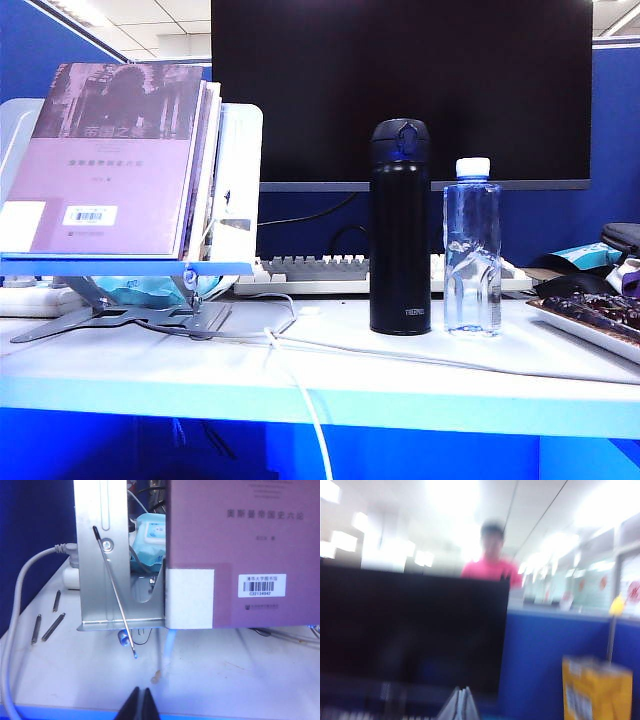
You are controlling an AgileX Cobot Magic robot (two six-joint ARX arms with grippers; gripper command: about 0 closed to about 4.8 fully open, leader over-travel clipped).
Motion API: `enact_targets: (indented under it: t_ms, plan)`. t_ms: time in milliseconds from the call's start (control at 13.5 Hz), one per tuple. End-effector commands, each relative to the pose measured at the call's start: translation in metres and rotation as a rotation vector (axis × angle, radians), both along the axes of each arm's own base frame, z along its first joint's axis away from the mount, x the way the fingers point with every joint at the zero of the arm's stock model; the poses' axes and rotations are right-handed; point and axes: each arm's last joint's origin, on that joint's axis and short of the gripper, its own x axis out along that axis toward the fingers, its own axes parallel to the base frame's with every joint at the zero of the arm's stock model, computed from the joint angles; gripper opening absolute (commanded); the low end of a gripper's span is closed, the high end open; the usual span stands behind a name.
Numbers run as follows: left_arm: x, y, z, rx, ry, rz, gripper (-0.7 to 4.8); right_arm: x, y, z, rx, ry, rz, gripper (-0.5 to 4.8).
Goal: Pick up the mineral water bottle and place it vertically to the right of the black thermos cup.
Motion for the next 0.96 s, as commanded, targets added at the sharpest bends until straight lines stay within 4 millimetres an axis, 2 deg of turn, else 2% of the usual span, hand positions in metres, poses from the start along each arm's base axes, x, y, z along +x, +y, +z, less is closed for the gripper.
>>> enact_targets:
  t_ms: [74, 223, 371, 520, 742, 965]
  plan:
    - [0.000, 0.000, -0.001, 0.004, 0.009, -0.005, -0.04, 0.021, 0.011, -0.033, -0.122, 0.196, 0.043, -0.05]
    - [0.000, 0.000, -0.001, 0.004, 0.009, -0.005, -0.04, 0.044, 0.020, -0.066, -0.091, 0.197, 0.082, -0.05]
    - [0.000, 0.000, -0.001, 0.004, 0.009, -0.005, -0.04, 0.069, 0.022, -0.118, -0.078, 0.221, 0.074, -0.05]
    - [0.000, 0.000, -0.001, 0.004, 0.009, -0.005, -0.04, 0.073, 0.017, -0.139, 0.023, 0.252, 0.037, -0.05]
    - [0.000, 0.000, -0.001, 0.004, 0.009, -0.006, -0.04, 0.075, 0.010, -0.143, 0.023, 0.273, -0.017, -0.05]
    - [0.000, 0.000, -0.001, 0.004, 0.009, -0.005, -0.04, 0.081, 0.007, -0.166, 0.028, 0.346, -0.009, -0.05]
